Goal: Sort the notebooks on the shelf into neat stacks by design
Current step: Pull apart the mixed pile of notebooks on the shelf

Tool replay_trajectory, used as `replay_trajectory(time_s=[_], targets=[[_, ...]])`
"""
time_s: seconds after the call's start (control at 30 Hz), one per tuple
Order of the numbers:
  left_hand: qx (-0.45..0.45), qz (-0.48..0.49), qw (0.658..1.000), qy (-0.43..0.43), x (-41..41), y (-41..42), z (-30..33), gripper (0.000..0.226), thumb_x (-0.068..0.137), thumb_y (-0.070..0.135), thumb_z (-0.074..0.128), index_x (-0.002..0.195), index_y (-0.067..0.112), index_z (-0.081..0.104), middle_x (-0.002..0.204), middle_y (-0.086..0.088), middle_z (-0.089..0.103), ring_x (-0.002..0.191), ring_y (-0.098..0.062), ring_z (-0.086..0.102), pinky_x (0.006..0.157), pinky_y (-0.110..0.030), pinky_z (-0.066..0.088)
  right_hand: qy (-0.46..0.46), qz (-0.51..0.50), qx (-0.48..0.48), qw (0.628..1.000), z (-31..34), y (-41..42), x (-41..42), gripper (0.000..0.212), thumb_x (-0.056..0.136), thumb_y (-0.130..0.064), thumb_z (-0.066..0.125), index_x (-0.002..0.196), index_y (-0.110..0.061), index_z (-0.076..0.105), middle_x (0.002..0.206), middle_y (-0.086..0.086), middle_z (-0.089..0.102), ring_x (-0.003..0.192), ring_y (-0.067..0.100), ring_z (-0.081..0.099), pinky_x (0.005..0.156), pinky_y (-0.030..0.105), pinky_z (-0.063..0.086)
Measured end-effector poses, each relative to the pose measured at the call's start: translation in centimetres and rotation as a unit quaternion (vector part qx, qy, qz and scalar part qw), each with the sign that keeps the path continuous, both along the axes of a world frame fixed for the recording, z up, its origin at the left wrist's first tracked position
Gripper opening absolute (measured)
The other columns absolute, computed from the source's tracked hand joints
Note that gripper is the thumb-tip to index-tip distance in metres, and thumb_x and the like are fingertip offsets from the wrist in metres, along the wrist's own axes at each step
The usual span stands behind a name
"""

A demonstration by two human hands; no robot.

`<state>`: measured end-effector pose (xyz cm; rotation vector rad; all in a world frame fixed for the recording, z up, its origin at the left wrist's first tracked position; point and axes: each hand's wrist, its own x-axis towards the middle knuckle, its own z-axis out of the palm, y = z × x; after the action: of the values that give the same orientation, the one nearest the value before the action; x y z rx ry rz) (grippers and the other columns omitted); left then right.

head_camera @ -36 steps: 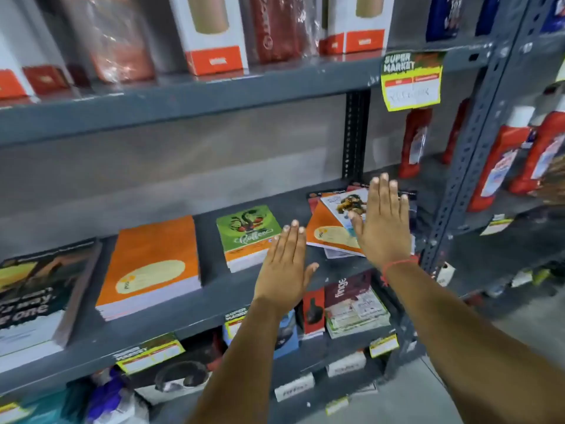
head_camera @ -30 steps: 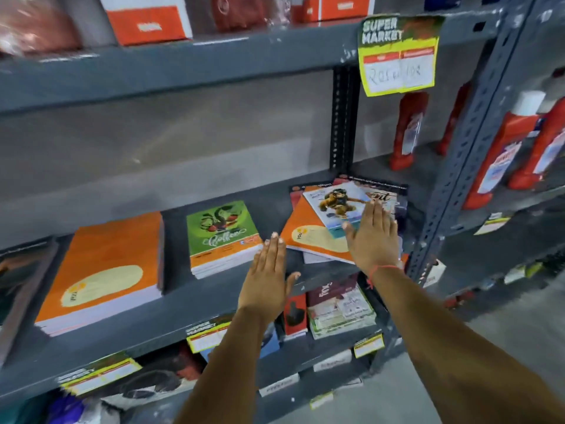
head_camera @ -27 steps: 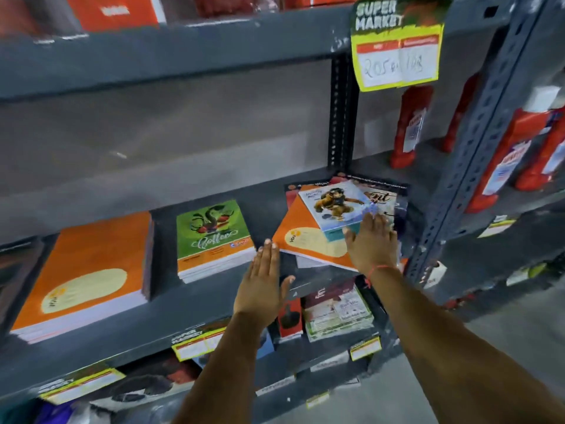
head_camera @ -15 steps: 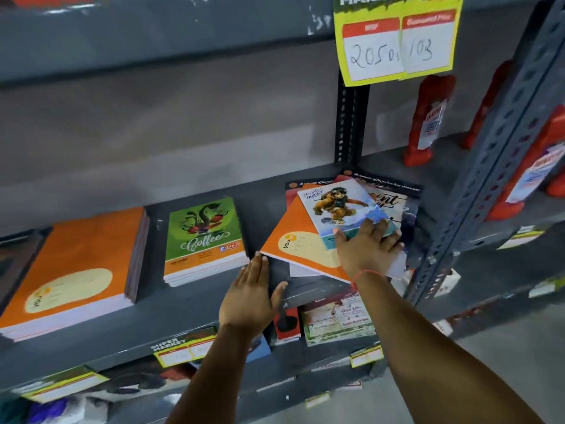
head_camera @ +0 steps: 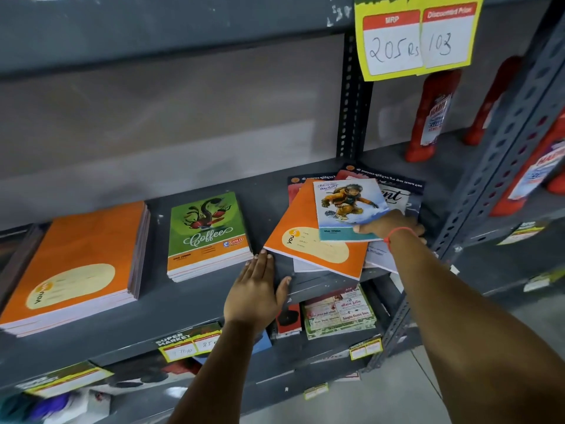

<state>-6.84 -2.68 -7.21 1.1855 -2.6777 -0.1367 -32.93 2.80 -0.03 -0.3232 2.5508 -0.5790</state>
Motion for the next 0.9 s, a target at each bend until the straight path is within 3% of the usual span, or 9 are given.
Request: replay_trajectory(time_s=[0.2, 0.33, 0.47, 0.53, 0.6, 0.67, 0.77, 0.83, 0.9], targets=[[0.009, -0.008, 1.000, -0.006, 0.0, -0.1, 0.0, 0.065, 0.094, 0.050, 0.027, 0.144, 0.010, 0.027, 0.154, -0.008, 0.030, 0.142, -0.022, 0.028, 0.118, -0.030, 0.019, 0.012, -0.068, -0.167, 0.984, -0.1, 1.2, 0.7, 0.054, 0.078, -0.024, 0.071, 0.123, 0.000, 0.053, 0.127, 0.019, 0.059, 0.111, 0.034, 0.057, 0.080, 0.033, 0.046], [0.040, -0.035, 0.999, -0.006, 1.3, -0.3, 0.0, 0.060, 0.096, 0.046, 0.022, 0.147, 0.015, 0.018, 0.158, -0.004, 0.019, 0.146, -0.019, 0.017, 0.118, -0.028, 0.009, -0.055, -0.141, -0.360, 0.921, 1.9, 0.4, 1.9, 0.045, 0.083, -0.009, 0.065, 0.124, 0.000, 0.049, 0.127, 0.022, 0.058, 0.105, 0.035, 0.062, 0.084, 0.045, 0.056], [0.023, -0.012, 0.999, -0.018, 4.8, 0.2, -0.5, 0.059, 0.097, 0.044, 0.019, 0.148, 0.017, 0.008, 0.159, -0.003, 0.011, 0.147, -0.018, 0.011, 0.116, -0.026, -0.002, -0.159, -0.148, -0.504, 0.836, 3.4, -1.4, 5.0, 0.034, 0.087, -0.002, 0.059, 0.119, -0.005, 0.049, 0.113, 0.016, 0.061, 0.099, 0.029, 0.062, 0.068, 0.032, 0.054], [0.019, -0.002, 1.000, -0.019, 6.1, 0.2, -0.4, 0.058, 0.097, 0.042, 0.020, 0.148, 0.015, 0.013, 0.159, -0.003, 0.016, 0.146, -0.017, 0.015, 0.118, -0.026, 0.000, -0.201, -0.118, -0.497, 0.836, 3.5, -2.4, 7.4, 0.027, 0.089, -0.002, 0.056, 0.115, -0.001, 0.049, 0.094, 0.013, 0.062, 0.093, 0.027, 0.063, 0.066, 0.028, 0.051], [0.022, 0.028, 0.999, 0.016, 7.2, 0.0, 0.4, 0.054, 0.098, 0.039, 0.025, 0.145, 0.013, 0.025, 0.155, -0.005, 0.028, 0.143, -0.018, 0.025, 0.119, -0.028, 0.010, -0.244, -0.080, -0.468, 0.846, 3.4, -4.0, 10.4, 0.007, 0.091, -0.003, 0.054, 0.086, -0.003, 0.048, 0.091, 0.020, 0.062, 0.103, 0.031, 0.061, 0.076, 0.030, 0.045], [0.018, 0.078, 0.993, 0.086, 8.4, -0.4, 1.5, 0.049, 0.097, 0.035, 0.033, 0.139, 0.010, 0.040, 0.147, -0.010, 0.043, 0.136, -0.024, 0.040, 0.116, -0.034, 0.025, -0.281, -0.059, -0.471, 0.834, 3.4, -5.9, 13.1, 0.025, 0.088, -0.002, 0.057, 0.072, -0.014, 0.043, 0.080, 0.011, 0.058, 0.096, 0.028, 0.057, 0.072, 0.032, 0.047], [-0.013, 0.140, 0.982, 0.129, 11.5, -1.4, 1.6, 0.051, 0.094, 0.034, 0.033, 0.137, 0.008, 0.043, 0.144, -0.014, 0.046, 0.133, -0.029, 0.044, 0.113, -0.039, 0.028, -0.311, -0.009, -0.454, 0.835, 3.0, -8.1, 17.0, 0.014, 0.085, 0.000, 0.060, 0.091, -0.008, 0.050, 0.094, 0.011, 0.060, 0.099, 0.028, 0.058, 0.063, 0.031, 0.051], [-0.001, 0.175, 0.980, 0.097, 13.9, -2.2, 0.7, 0.054, 0.097, 0.037, 0.029, 0.144, 0.010, 0.028, 0.153, -0.011, 0.031, 0.141, -0.025, 0.030, 0.117, -0.035, 0.018, -0.315, 0.015, -0.437, 0.842, 2.0, -9.3, 18.8, 0.026, 0.085, 0.000, 0.061, 0.107, -0.006, 0.049, 0.111, 0.015, 0.056, 0.110, 0.030, 0.057, 0.068, 0.034, 0.052], [0.017, 0.204, 0.976, 0.077, 15.4, -2.6, -0.3, 0.059, 0.097, 0.040, 0.025, 0.147, 0.010, 0.016, 0.157, -0.010, 0.021, 0.145, -0.022, 0.021, 0.118, -0.032, 0.012, -0.310, 0.033, -0.414, 0.855, 1.2, -10.2, 20.0, 0.026, 0.084, -0.002, 0.062, 0.105, -0.009, 0.047, 0.113, 0.016, 0.056, 0.109, 0.032, 0.059, 0.069, 0.034, 0.052]])
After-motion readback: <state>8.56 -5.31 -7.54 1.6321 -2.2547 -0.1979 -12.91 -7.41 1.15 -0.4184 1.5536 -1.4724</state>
